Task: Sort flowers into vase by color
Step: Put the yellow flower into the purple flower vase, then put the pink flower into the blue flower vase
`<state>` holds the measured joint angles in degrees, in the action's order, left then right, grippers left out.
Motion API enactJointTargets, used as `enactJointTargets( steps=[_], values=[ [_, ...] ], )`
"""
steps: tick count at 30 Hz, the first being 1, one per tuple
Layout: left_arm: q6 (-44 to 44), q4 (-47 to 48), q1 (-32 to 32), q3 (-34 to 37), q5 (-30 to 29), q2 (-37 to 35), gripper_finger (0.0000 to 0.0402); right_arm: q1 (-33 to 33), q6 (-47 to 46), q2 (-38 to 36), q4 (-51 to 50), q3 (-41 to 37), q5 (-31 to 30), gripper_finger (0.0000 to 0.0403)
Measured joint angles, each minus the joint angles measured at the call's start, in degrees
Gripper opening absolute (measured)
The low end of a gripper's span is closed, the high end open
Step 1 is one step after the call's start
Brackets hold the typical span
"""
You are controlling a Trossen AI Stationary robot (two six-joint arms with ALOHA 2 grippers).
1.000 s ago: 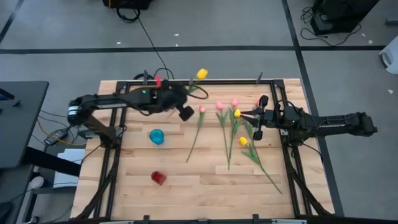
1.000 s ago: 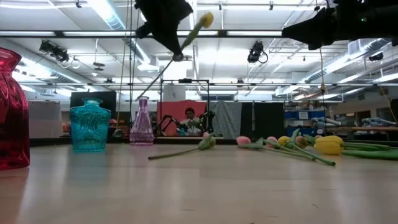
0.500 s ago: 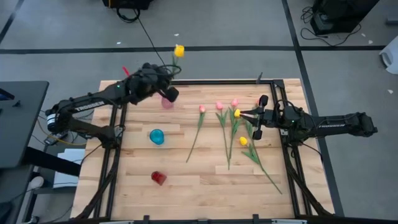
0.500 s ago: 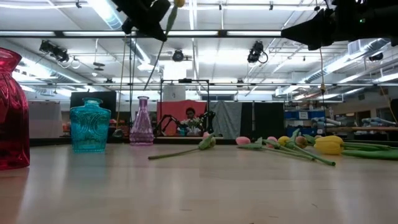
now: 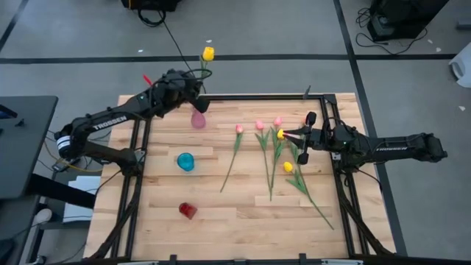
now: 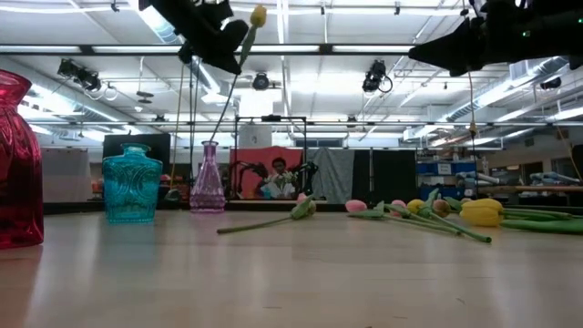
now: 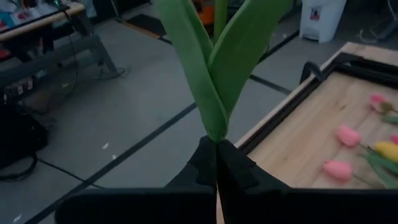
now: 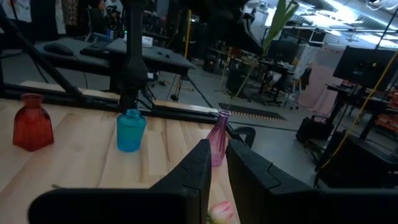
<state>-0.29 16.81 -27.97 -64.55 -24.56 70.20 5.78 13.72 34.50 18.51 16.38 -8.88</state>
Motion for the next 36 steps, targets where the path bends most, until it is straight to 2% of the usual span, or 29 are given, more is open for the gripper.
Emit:
enactJointTargets(
  steps=[7,11,22,25,30,36],
  values=[
    [-3.8,-1.3,-1.7,4.7,4.1,-0.2,0.0003,0.0,0.0,0.0,0.0,0.0,0.0,0.0065],
    [-5.3,-0.5,-1.7,6.4,4.5,-0.2,0.0019,0.0,0.0,0.0,0.0,0.0,0.1,0.0065],
    [-10.9,14.3,-1.6,6.6,4.3,-1.1,0.0114,0.0,0.0,0.0,0.0,0.0,0.2,0.0065],
    [-12.4,19.7,-1.0,4.7,4.3,-1.9,0.0137,0.0,0.0,0.0,0.0,0.0,0.1,0.0065],
    [-16.9,26.7,2.6,-0.1,8.6,-2.5,0.0152,0.0,0.0,0.0,0.0,0.0,0.1,0.0065],
    [-21.8,23.2,12.8,0.0,9.4,0.6,0.0152,0.0,0.0,0.0,-0.2,0.0,-0.1,0.0065]
  ],
)
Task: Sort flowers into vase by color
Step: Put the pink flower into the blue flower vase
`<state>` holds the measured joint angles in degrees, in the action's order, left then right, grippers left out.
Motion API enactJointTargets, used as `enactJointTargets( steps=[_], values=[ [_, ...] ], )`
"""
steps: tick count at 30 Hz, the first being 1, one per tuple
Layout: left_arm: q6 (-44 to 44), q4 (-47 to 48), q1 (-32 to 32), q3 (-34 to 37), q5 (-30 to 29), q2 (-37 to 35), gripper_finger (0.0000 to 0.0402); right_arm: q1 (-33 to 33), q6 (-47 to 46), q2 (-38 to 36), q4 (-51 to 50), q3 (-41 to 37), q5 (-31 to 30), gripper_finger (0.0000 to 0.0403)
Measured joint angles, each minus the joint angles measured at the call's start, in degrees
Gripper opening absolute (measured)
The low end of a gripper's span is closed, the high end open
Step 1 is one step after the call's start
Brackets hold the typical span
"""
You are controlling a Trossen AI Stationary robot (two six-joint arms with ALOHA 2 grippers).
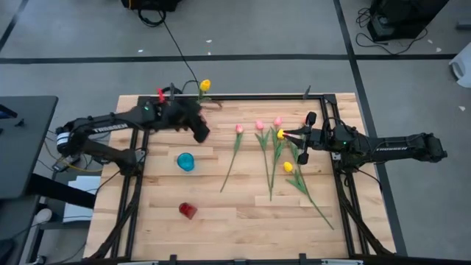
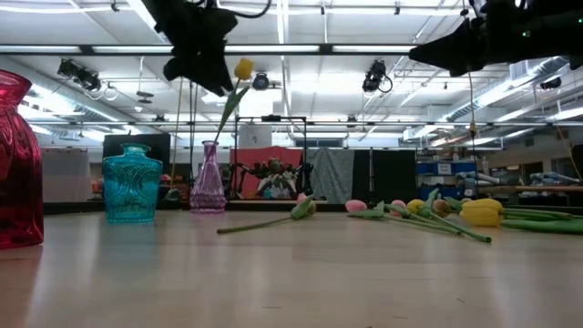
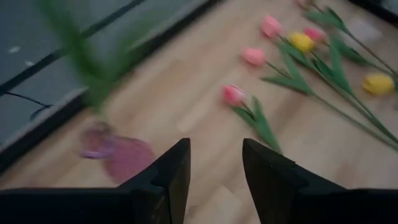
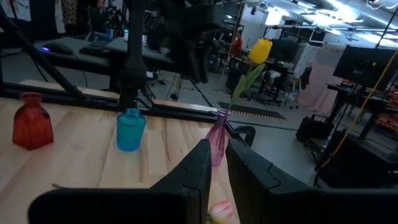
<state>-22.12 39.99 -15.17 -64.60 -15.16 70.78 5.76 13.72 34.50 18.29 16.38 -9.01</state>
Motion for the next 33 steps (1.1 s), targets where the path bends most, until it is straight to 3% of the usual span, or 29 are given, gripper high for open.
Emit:
enactJointTargets(
  steps=[10,21,26,33],
  values=[
    [-8.8,-9.3,10.7,-0.4,-0.9,16.5,0.0151,0.0,0.3,-0.1,-0.1,0.2,-0.4,0.0065],
    [-13.1,-8.2,11.2,-9.3,4.1,34.7,0.0151,0.0,0.4,0.0,-0.1,0.2,-0.4,0.0065],
    [-13.1,-5.7,11.2,-13.6,4.1,39.5,0.0151,0.0,0.4,0.0,-0.1,0.2,-0.3,0.0065],
    [-13.1,-6.0,11.2,-13.9,2.7,42.4,0.0151,0.0,0.4,0.0,-0.1,0.3,-0.3,0.0065]
  ],
)
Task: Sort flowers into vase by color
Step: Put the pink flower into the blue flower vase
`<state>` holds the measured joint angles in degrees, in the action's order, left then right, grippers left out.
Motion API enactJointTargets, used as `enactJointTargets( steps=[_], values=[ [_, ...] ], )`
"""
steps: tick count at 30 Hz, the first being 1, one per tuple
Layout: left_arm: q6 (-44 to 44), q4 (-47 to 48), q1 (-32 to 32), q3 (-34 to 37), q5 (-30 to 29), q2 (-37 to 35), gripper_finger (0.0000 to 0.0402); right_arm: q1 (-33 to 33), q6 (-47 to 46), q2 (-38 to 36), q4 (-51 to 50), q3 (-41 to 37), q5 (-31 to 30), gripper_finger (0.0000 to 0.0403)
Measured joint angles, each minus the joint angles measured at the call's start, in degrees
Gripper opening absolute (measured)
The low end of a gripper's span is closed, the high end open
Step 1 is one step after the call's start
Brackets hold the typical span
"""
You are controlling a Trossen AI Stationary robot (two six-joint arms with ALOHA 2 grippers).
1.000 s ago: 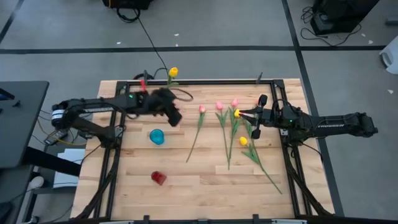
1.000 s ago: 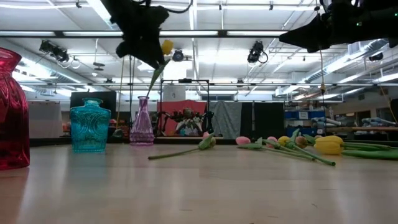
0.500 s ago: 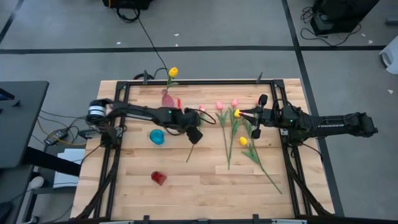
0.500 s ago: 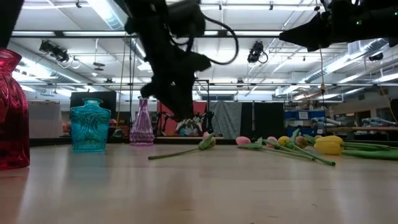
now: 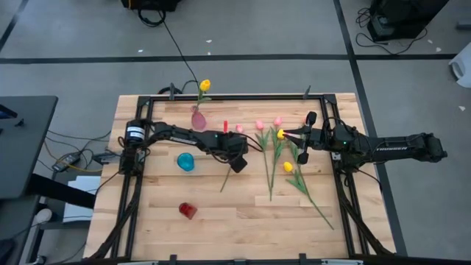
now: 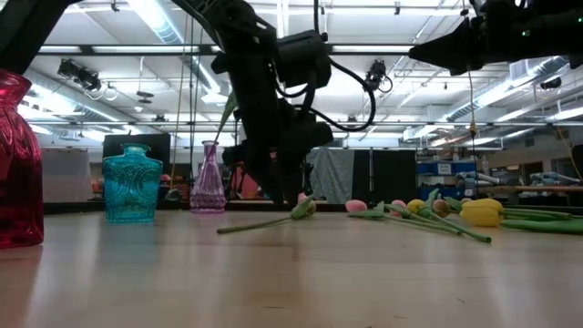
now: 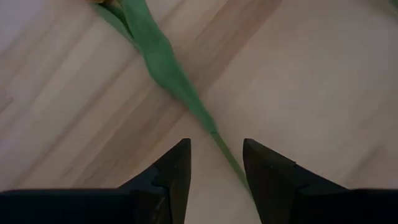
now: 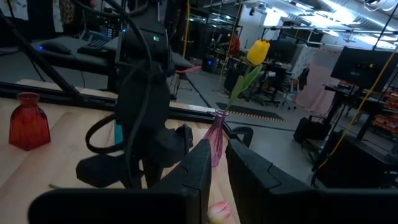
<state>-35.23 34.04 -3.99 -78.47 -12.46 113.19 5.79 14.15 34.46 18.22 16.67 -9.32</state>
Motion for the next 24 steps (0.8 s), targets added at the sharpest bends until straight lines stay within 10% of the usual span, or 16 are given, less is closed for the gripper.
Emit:
enactJointTargets(
  steps=[15,24],
  values=[
    [0.4,-2.9,0.0,0.0,-1.9,3.5,0.0146,0.0,0.0,0.0,0.1,0.0,0.0,0.0065],
    [5.2,-2.8,0.1,-0.1,-2.0,3.4,0.0012,0.0,0.0,0.0,0.1,0.0,0.0,0.0065]
  ],
)
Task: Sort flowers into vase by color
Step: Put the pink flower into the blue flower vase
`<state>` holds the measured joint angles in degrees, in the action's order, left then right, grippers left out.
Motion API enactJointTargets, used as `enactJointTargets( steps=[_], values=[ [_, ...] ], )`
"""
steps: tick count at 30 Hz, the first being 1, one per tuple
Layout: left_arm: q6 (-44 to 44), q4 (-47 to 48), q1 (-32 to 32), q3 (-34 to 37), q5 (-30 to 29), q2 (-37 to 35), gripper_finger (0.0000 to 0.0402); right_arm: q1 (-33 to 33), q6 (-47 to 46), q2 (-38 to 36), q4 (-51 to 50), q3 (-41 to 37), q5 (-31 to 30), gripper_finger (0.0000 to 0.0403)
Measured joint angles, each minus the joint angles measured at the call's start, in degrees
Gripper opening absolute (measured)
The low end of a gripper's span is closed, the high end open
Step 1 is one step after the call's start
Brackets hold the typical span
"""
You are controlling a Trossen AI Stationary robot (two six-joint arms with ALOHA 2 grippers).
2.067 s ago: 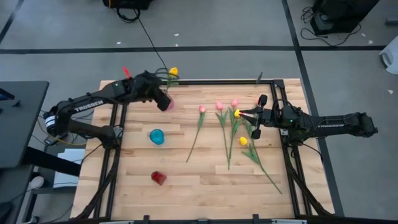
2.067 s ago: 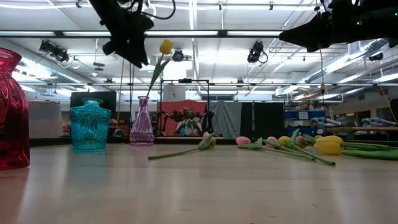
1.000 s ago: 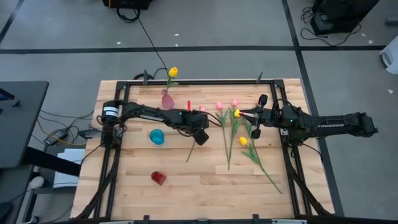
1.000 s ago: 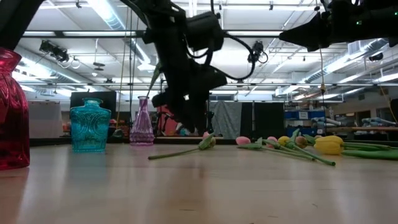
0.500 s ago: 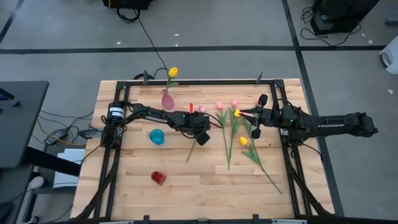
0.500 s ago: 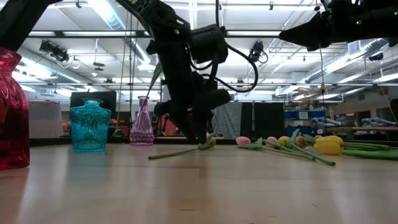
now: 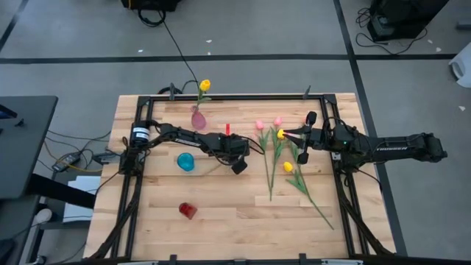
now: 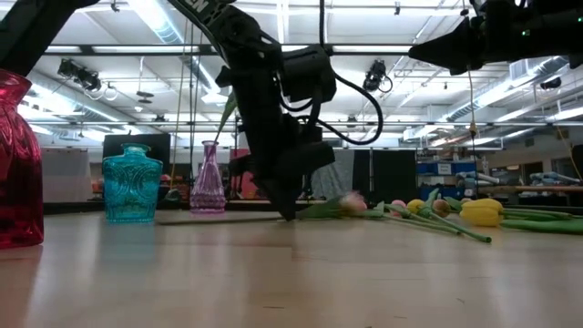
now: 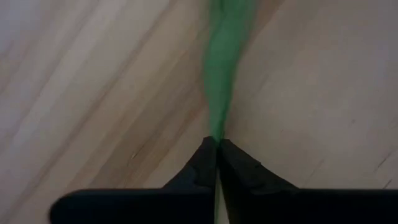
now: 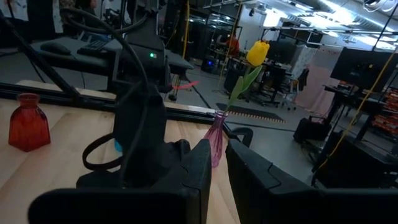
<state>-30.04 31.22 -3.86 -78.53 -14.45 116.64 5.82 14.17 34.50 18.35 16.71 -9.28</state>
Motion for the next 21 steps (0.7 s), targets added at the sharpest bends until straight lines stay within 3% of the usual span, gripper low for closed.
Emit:
enactJointTargets(
  steps=[5,13,17,21],
  values=[
    [3.7,0.7,1.5,-1.4,-5.0,-4.2,0.0004,0.0,0.0,0.0,-0.1,0.0,-0.1,0.0065],
    [7.9,0.6,7.1,-0.7,-16.5,-20.2,0.0001,0.0,0.6,0.0,-0.4,0.0,-0.1,0.0065],
    [8.8,-3.3,10.3,4.8,-20.0,-27.8,0.0001,0.0,0.6,0.0,-0.4,0.0,0.0,0.0065],
    [8.8,-6.9,13.8,12.7,-27.3,-36.1,0.0001,0.0,0.6,0.0,-0.1,0.0,0.0,0.0065]
  ],
)
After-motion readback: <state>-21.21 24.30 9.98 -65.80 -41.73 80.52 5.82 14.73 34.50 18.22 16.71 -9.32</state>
